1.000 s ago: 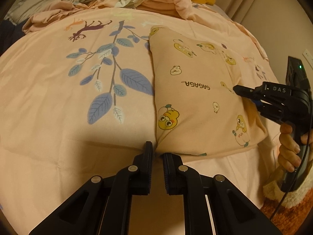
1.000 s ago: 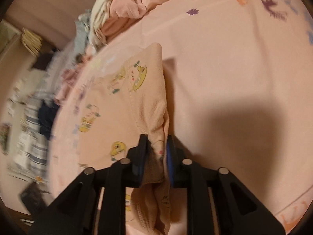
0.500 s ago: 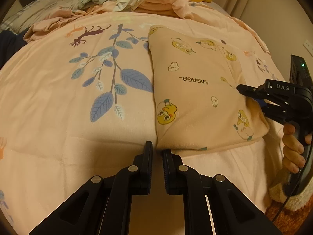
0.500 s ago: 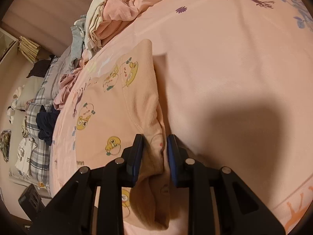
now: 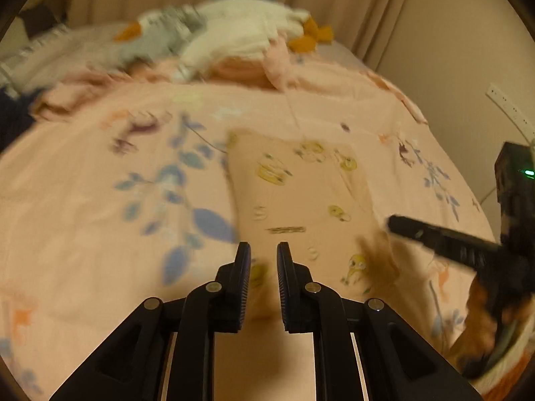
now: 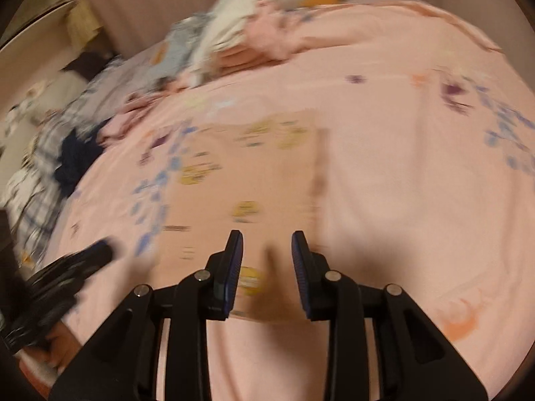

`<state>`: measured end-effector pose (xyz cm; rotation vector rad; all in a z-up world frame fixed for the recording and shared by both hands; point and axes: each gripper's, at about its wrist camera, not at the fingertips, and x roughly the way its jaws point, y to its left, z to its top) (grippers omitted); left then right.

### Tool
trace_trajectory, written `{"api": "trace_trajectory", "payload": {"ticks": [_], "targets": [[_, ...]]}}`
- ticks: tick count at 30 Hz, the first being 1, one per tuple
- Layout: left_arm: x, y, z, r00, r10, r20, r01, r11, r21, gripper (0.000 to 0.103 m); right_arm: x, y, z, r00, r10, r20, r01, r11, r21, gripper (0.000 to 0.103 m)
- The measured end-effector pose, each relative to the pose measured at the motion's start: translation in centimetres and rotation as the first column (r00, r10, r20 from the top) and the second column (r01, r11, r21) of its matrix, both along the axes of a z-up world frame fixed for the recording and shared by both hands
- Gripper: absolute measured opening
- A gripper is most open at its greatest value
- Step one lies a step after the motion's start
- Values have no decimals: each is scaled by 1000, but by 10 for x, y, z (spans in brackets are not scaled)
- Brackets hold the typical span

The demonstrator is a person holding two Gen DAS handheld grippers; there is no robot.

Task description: Fold small clothes

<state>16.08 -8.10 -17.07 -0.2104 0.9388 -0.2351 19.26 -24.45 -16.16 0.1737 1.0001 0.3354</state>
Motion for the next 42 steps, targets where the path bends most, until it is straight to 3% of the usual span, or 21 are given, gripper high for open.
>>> {"api": "trace_trajectory", "payload": {"ticks": [3,4,5,7,10,15,17,18,19,21,25,37,40,42], "targets": [[16,-15,-43,987,-59,-152,47,996,-78,13,13,20,-36,992,24,-125,-23,1000,13,27],[14,-16,-56,983,-47,-180,36,997,-62,13,14,22,-47,987,21,-160,-20,1000,3,26],[10,-17,-60,984,-42,-175,33,998,-53,13,9,25,-58,985,23,-173,-27,999,-21,24],[-5,-15,-60,991,-64,-116,59,997,-45,13,-8,29,-61,993,54,-108,-63,995,-79,23],[-18,-10,-61,989,-85,-121,80,996,-42,13,-29,29,-60,995,65,-77,-74,990,-123,23],[-21,-1,-48,984,-61,-169,40,992,-122,13,-30,25,-45,994,34,-108,-44,995,-89,27],[-23,-1,-39,992,-57,-109,47,995,-89,13,-34,26,-35,996,49,-74,-54,996,-66,27],[-24,-4,-42,994,-50,-95,47,998,-35,13,-35,27,-35,997,49,-66,-54,996,-69,27],[-23,-8,-52,991,-55,-124,54,998,-11,13,-35,27,-40,996,40,-77,-46,996,-77,27],[-25,-9,-65,986,-52,-159,52,999,-8,13,-32,21,-63,990,-7,-144,-1,999,-55,24],[-37,-11,-66,990,-70,-121,71,997,2,13,-43,13,-61,993,-16,-118,16,1000,1,23],[-36,-2,-65,987,-64,-145,56,997,-55,13,-46,22,-57,993,-52,-108,45,997,-62,25],[-31,11,-43,983,-82,-165,61,989,-132,13,-45,21,-45,993,-36,-114,30,998,-53,27],[-24,23,-17,994,-64,-87,48,983,-178,13,-39,19,-30,996,-7,-90,7,1000,-2,27]]}}
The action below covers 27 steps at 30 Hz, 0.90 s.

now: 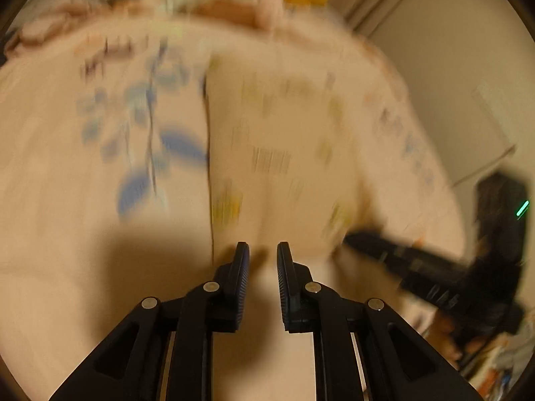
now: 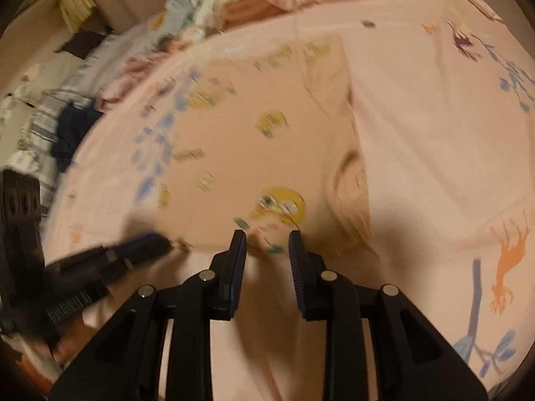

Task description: Fold small clothes

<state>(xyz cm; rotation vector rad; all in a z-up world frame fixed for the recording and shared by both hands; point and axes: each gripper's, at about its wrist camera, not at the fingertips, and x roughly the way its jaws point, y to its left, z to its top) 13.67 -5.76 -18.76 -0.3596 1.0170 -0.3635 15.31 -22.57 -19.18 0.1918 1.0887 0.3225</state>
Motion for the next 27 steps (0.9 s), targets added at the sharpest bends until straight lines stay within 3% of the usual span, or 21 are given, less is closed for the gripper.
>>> {"api": "trace_trajectory", "payload": {"ticks": [3,5,7,9,11,13,16,18,21,23,25,27], "targets": [[27,11,42,993,24,114,-18,999,-46,13,21,-5,23,999,2,45,-5,998,55,27],[60,2,53,990,33,137,-28,999,-33,13,50,-5,37,996,5,85,-11,997,79,27],[105,-16,38,997,49,54,-51,998,21,13,93,-2,36,998,-18,66,13,997,72,25],[126,-28,16,999,31,-8,-30,998,63,13,127,-1,22,998,-61,-34,63,996,64,20],[145,-37,-17,997,38,-72,-27,990,136,13,148,0,-1,991,-49,-124,64,991,117,15],[143,-35,-29,999,33,-36,-28,992,123,13,154,1,-22,985,-45,-167,59,995,80,1],[143,-33,-17,999,44,-25,-40,988,148,10,149,-2,-27,991,-33,-126,44,995,89,0],[139,-34,13,996,38,84,-51,986,159,9,150,-6,-10,994,-42,-98,52,993,103,2],[149,-42,38,991,-14,131,-1,993,115,9,161,-1,14,999,-36,4,36,999,-6,8],[165,-54,30,995,-16,99,0,986,167,7,178,-1,7,998,-60,-15,59,995,-81,7],[186,-60,1,1000,4,-6,-3,981,194,7,194,-7,-12,992,-85,-88,80,995,-60,5],[194,-57,-28,994,22,-103,-4,985,171,7,198,-12,-25,987,-107,-118,104,994,-33,2]]}}
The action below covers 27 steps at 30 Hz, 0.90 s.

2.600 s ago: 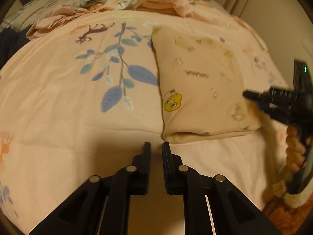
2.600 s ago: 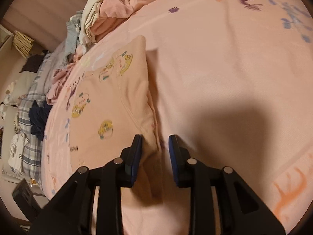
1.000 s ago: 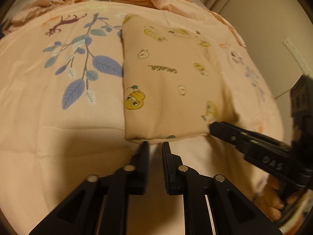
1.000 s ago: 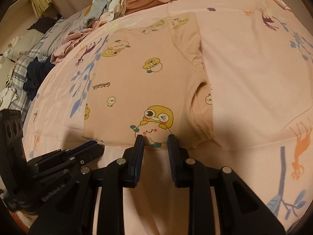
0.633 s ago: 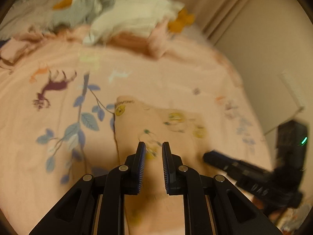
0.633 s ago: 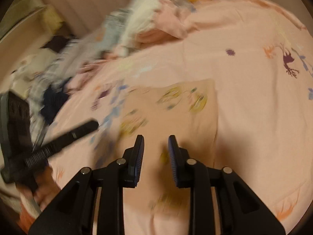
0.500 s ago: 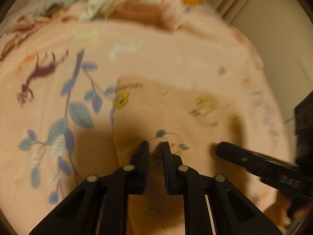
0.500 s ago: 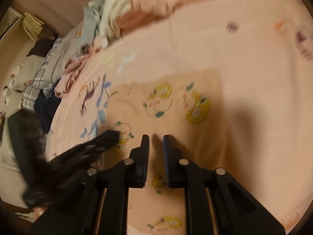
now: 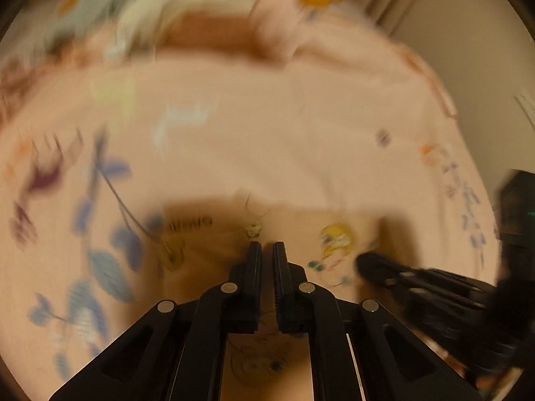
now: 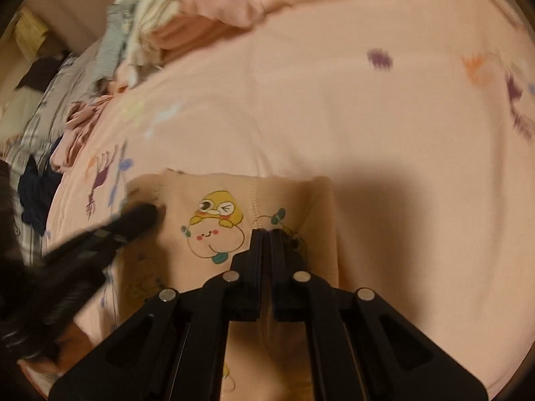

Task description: Fold small clothes

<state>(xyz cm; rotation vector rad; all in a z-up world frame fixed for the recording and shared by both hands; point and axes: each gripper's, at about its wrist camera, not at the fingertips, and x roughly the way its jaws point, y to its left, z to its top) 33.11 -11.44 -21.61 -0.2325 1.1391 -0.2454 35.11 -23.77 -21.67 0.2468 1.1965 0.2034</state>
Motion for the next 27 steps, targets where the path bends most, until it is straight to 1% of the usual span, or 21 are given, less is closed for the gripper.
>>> {"api": "trace_trajectory", "payload": {"ticks": [2,3,4,6,7,9,10,11,12,13,14,16,17,19,20,21,22,23,24,25,27], "targets": [[-9,3,6,999,0,35,1,1000,-16,7,-6,-6,8,1000,-13,15,12,999,31,4],[-12,3,12,999,-5,39,6,1000,-10,7,-10,-10,16,1000,-14,26,13,998,55,6],[-16,6,23,999,-7,53,7,1000,-2,7,-13,-12,24,999,-7,35,6,999,52,7],[-28,20,44,994,-5,110,10,999,-50,7,-27,-18,35,999,-21,50,20,1000,19,8],[-32,25,49,993,-4,121,14,997,-81,7,-35,-22,38,998,-28,53,28,999,17,9],[-46,32,46,995,-23,97,35,991,-128,7,-52,-29,34,998,-32,57,26,995,101,9],[-54,33,35,998,-36,55,44,989,-144,7,-60,-29,27,999,-18,44,11,989,147,9],[-57,34,19,999,-33,-3,32,989,-145,7,-67,-29,17,1000,-7,26,3,987,163,7],[-59,34,6,999,-15,-34,10,991,-136,7,-71,-28,5,1000,-22,12,21,990,139,4],[-61,38,3,1000,6,-26,-9,989,-146,7,-75,-30,-1,999,-50,9,48,987,154,4],[-64,42,4,1000,21,-21,-24,985,-170,7,-82,-34,-1,997,-80,17,75,976,203,5],[-83,56,23,999,30,-11,-32,968,-248,7,-100,-44,7,994,-107,27,95,956,279,9],[-90,60,30,999,36,10,-33,965,-261,7,-112,-48,13,993,-109,41,93,952,290,9],[-121,65,40,997,25,79,-3,961,-275,7,-135,-47,22,991,-102,89,75,962,263,10],[-127,65,37,997,18,78,3,963,-271,7,-146,-44,21,992,-79,100,53,969,243,10],[-137,63,25,999,19,42,-8,968,-249,7,-150,-39,16,994,-58,92,35,971,235,10],[-139,61,10,1000,26,1,-25,971,-237,7,-153,-37,7,997,-40,68,24,974,225,6],[-136,58,0,999,28,-27,-34,972,-234,7,-155,-37,-7,998,-56,25,50,977,209,0],[-137,59,-13,996,42,-72,-58,970,-237,7,-154,-37,-14,997,-74,5,71,971,227,0],[-140,65,-15,994,65,-87,-87,957,-277,7,-155,-38,-14,996,-93,1,90,964,249,1],[-148,74,3,995,76,-64,-93,945,-315,7,-165,-35,5,995,-96,31,87,970,228,11]]}}
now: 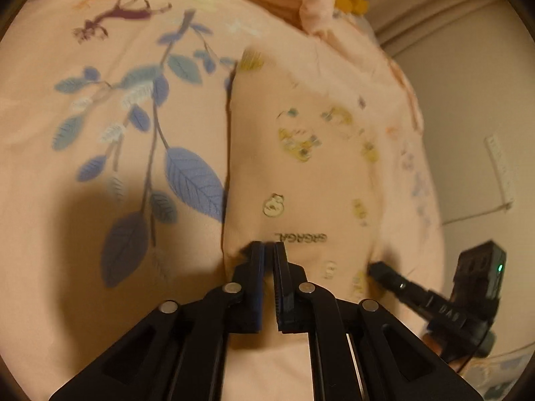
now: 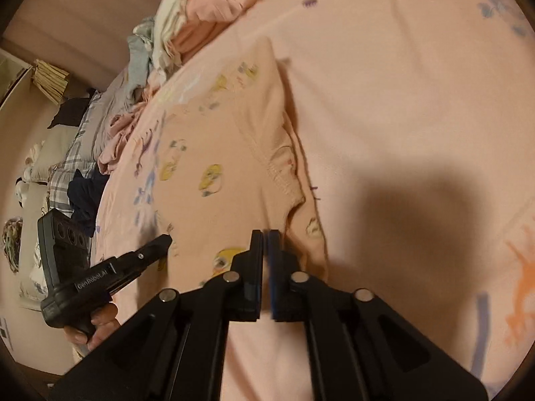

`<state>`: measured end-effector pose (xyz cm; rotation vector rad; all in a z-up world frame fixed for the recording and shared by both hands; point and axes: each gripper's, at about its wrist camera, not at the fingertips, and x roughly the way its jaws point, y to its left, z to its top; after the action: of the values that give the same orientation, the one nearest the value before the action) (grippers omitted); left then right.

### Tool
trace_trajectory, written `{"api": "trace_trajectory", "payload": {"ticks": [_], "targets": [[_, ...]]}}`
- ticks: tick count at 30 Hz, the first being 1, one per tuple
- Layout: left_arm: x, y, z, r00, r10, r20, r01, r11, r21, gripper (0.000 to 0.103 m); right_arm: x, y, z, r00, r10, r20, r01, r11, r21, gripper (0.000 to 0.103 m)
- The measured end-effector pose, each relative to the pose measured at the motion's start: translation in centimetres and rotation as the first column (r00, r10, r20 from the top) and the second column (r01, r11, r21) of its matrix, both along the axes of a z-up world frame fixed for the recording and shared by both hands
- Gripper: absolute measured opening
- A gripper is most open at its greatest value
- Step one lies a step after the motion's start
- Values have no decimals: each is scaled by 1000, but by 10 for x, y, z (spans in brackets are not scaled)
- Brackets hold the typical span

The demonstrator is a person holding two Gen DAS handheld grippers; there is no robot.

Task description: Fold small clothes

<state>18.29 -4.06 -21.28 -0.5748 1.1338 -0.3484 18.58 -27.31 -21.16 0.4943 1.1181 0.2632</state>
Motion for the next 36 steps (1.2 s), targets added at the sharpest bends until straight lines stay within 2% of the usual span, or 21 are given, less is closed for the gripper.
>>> {"api": "trace_trajectory", "payload": {"ticks": [2,4,6,7,8,9,10,11,12,13,14,16,19,22,23,25,27,30,33,35,36], "targets": [[-12,7,25,998,14,67,-16,999,33,8,-15,7,22,998,24,65,-20,998,-56,12],[-22,8,45,992,3,127,-14,997,80,8,-25,13,36,992,55,110,-47,996,-72,17],[-31,6,57,986,-15,165,-12,987,161,8,-31,14,42,990,68,123,-59,995,-78,22],[-38,2,64,982,-18,187,-30,967,252,9,-34,15,44,990,69,125,-59,995,-85,28],[-37,-1,64,980,-18,199,-42,954,295,11,-31,15,43,990,65,122,-54,994,-91,34],[-40,-4,66,976,-20,216,-58,936,348,13,-31,14,42,991,57,118,-46,994,-96,36],[-45,-6,67,973,-18,231,-74,919,387,22,-31,13,41,992,51,113,-40,995,-96,37],[-44,0,64,971,-16,237,-79,919,386,30,-31,11,38,994,46,103,-37,996,-86,37],[-47,3,64,969,-14,248,-79,929,361,33,-32,8,37,994,45,95,-39,997,-73,37],[-49,8,64,967,-10,254,-71,949,308,43,-32,6,36,995,45,89,-40,997,-59,38],[-48,9,65,968,-4,249,-70,956,286,55,-31,3,34,996,41,83,-37,998,-54,39],[-45,19,66,968,23,250,-87,965,249,61,-35,3,34,997,25,76,-20,998,-66,44],[-40,25,73,957,61,283,-132,962,241,64,-36,-8,32,998,-16,66,21,997,-73,59],[-36,35,76,951,77,300,-141,970,199,78,-37,-19,26,998,-37,55,39,999,-35,63],[-35,37,76,951,68,303,-133,971,197,85,-37,-22,25,998,-40,48,42,999,-22,68],[-30,44,75,953,71,294,-128,975,182,92,-36,-27,23,997,-61,42,62,998,-12,79],[-25,52,69,957,99,271,-138,982,129,97,-31,-32,24,995,-82,50,82,997,0,84],[-13,55,59,973,70,222,-88,994,70,101,-13,-33,23,998,-23,65,19,999,51,88],[5,52,37,993,33,113,-31,999,-23,101,16,-36,13,1000,21,22,-23,992,121,88],[16,44,19,1000,-3,6,4,996,-89,101,34,-37,6,999,30,-13,-28,991,130,88],[17,42,15,1000,-7,-2,6,994,-108,101,40,-37,2,999,35,-29,-32,992,124,89]]}}
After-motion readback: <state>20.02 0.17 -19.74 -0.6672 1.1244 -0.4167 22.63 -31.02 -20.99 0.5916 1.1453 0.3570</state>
